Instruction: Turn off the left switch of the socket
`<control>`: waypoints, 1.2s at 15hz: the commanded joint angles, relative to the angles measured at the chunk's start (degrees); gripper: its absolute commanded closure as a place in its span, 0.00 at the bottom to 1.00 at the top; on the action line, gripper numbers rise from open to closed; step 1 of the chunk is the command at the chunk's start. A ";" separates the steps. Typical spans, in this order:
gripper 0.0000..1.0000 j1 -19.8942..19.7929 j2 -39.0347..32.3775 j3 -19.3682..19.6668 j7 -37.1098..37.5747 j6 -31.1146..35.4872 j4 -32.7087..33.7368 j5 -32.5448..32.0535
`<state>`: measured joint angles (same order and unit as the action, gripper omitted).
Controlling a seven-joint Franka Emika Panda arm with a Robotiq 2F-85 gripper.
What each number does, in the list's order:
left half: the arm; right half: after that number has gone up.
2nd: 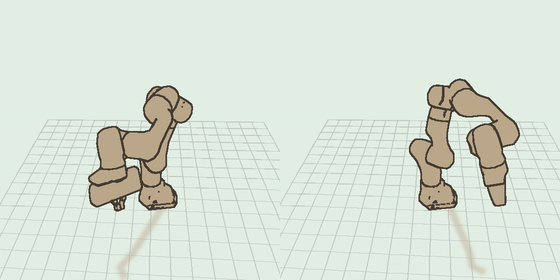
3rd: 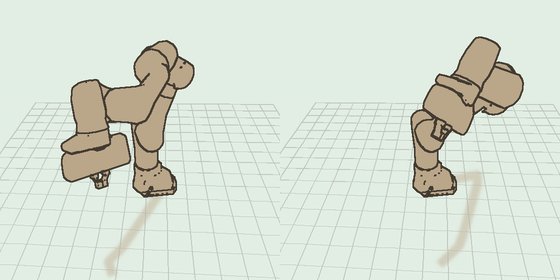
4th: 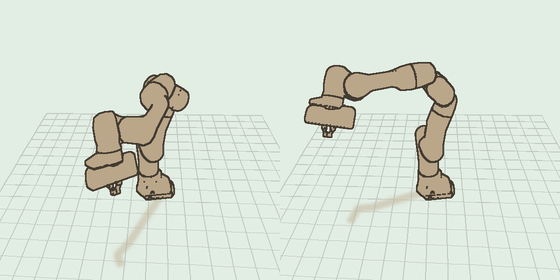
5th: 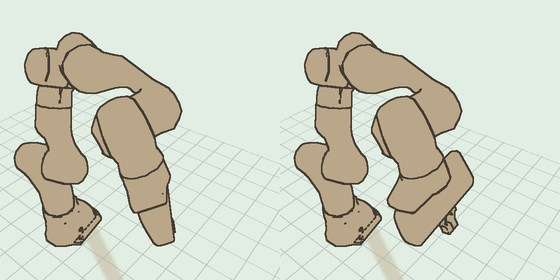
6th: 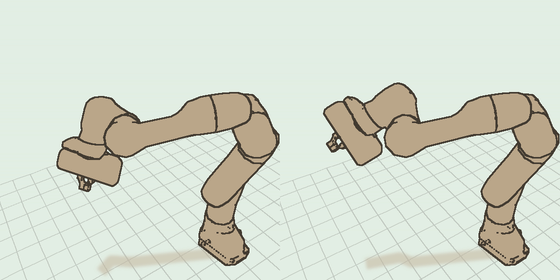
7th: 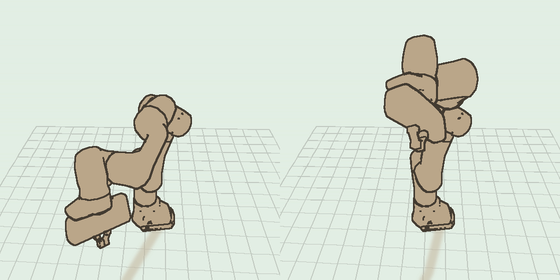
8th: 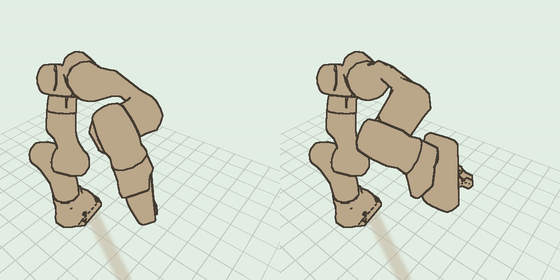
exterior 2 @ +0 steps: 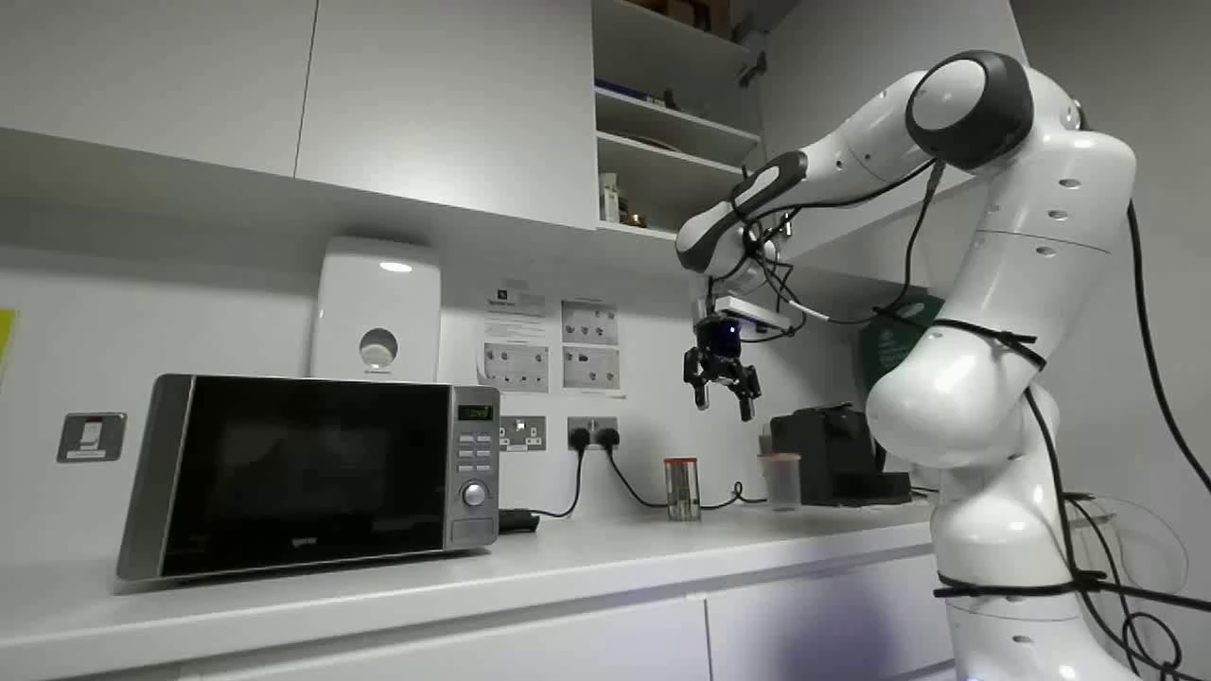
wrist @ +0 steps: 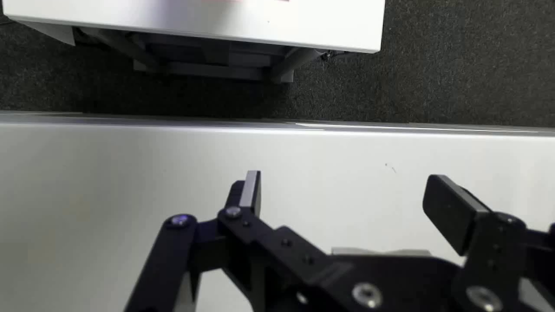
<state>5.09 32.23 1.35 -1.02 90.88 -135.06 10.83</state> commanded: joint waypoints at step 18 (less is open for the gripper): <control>0.00 -0.90 -14.15 -8.95 -0.06 24.40 8.52 -24.02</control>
<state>4.86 25.04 -5.33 -1.75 110.30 -132.44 -7.26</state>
